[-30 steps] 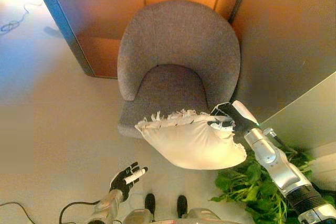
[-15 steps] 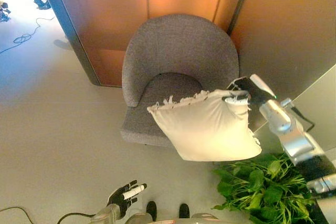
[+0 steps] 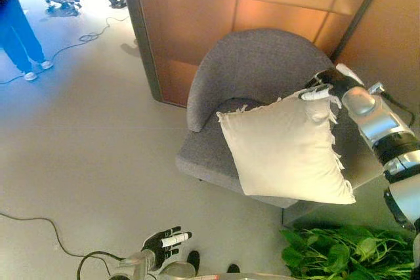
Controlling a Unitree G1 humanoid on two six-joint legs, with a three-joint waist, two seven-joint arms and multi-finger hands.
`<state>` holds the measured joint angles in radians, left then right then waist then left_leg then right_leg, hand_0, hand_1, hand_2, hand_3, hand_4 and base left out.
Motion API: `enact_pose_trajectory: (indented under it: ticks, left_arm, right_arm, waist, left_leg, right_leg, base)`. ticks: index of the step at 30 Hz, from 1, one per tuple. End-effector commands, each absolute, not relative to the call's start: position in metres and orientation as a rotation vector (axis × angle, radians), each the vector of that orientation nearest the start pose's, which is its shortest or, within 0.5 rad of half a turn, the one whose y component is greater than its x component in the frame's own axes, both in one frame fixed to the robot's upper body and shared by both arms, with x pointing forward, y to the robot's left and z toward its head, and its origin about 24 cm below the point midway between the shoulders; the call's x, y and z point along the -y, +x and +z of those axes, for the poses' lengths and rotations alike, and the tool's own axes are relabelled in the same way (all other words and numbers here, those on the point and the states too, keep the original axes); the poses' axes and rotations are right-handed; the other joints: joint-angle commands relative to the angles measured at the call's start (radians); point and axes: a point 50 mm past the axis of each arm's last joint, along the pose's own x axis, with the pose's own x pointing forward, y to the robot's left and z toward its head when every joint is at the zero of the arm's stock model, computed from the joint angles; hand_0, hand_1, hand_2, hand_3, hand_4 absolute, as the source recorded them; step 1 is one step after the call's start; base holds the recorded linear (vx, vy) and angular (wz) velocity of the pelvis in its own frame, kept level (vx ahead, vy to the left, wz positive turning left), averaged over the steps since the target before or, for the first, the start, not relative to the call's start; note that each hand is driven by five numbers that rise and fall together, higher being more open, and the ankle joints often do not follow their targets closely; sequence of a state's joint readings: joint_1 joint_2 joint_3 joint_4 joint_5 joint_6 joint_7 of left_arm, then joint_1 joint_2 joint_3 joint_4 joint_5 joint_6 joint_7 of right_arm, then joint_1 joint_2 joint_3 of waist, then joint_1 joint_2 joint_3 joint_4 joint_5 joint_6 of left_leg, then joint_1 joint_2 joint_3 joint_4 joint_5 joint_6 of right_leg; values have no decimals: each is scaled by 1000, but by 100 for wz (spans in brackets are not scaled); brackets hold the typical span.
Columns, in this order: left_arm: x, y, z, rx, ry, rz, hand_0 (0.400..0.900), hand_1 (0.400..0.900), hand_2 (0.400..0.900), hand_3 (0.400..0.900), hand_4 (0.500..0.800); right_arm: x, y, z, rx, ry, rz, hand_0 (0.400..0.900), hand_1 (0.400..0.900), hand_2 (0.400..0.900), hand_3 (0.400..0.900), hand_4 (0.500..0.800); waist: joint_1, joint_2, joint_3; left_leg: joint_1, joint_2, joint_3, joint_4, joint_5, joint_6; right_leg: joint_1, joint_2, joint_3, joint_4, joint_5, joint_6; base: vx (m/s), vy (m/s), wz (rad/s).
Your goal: Pick up the pillow and put it on the sofa.
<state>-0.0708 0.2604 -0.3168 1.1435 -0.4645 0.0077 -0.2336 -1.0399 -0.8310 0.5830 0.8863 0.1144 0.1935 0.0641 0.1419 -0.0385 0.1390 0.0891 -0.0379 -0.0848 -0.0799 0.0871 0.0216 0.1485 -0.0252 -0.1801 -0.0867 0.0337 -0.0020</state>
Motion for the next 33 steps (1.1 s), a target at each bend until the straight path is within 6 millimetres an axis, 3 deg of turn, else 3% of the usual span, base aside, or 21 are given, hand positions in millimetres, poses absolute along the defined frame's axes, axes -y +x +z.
enact_pose_trajectory:
  ticks: [1,8,13,19,23,28,30,31,32,33]
  left_arm:
    - [-212,147,-145,-1073,-16,-180,900,900,900,900,800]
    - [-208,149,-145,-1065,-24,-193,900,900,900,900,800]
    - [-207,150,-144,-1057,-26,-197,900,900,900,900,800]
    - [-205,152,-144,-1050,-42,-199,900,900,900,900,800]
    - [-203,154,-143,-1036,-71,-181,900,900,900,900,800]
    - [-201,156,-143,-1012,-110,-135,900,900,900,900,800]
    - [-202,156,-143,-1004,-124,-110,900,900,900,900,800]
    - [-203,156,-143,-1001,-126,-106,900,900,900,900,800]
    - [-202,157,-143,-987,-142,-85,900,900,900,900,800]
    - [-202,156,-143,-983,-150,-75,900,900,900,900,800]
  right_arm:
    - [279,394,306,143,-917,-276,900,900,900,900,800]
    - [263,395,314,196,-881,-218,900,900,900,900,800]
    - [266,394,314,197,-805,-243,900,900,900,900,800]
    - [278,391,294,143,-646,-274,900,900,900,900,800]
    - [285,388,248,60,-537,-270,900,900,900,900,800]
    - [284,370,170,-33,-353,-228,900,900,900,900,800]
    - [277,358,130,-93,-255,-204,900,900,900,900,800]
    - [275,356,122,-112,-224,-199,900,900,900,900,800]
    - [267,343,89,-165,-136,-197,900,900,900,900,800]
    - [264,334,68,-208,-93,-189,900,900,900,900,800]
  waist:
    - [36,-65,-127]
    - [33,-62,-122]
    - [23,-62,-121]
    - [-6,-55,-114]
    - [-39,-47,-105]
    - [-85,-37,-94]
    - [-107,-33,-90]
    - [-111,-32,-89]
    - [-126,-28,-84]
    - [-133,-26,-82]
  left_leg:
    - [-14,13,-10,42,-87,-51]
    - [-19,16,-11,44,-83,-54]
    - [-17,18,-4,43,-85,-55]
    - [-18,21,17,46,-91,-53]
    - [-14,27,40,46,-97,-50]
    - [-4,34,73,41,-106,-47]
    - [1,36,89,41,-112,-44]
    - [1,36,93,41,-113,-44]
    - [4,38,105,40,-115,-42]
    - [6,39,111,39,-117,-41]
  right_leg:
    - [-17,-48,-37,82,-49,48]
    - [-20,-47,-34,80,-48,45]
    - [-23,-46,-26,79,-48,44]
    - [-35,-46,1,87,-50,43]
    - [-44,-44,27,92,-50,43]
    - [-52,-40,60,94,-49,44]
    - [-57,-37,79,94,-48,44]
    - [-57,-36,82,94,-48,44]
    - [-60,-33,94,93,-46,43]
    - [-61,-31,100,93,-46,44]
  base:
    - [-10,0,6]
    - [-23,5,1]
    - [-39,8,-5]
    - [-46,20,-11]
    - [-53,24,-23]
    - [-38,14,-29]
    - [-30,6,-27]
    - [-38,8,-28]
    - [-36,9,-27]
    - [-41,13,-29]
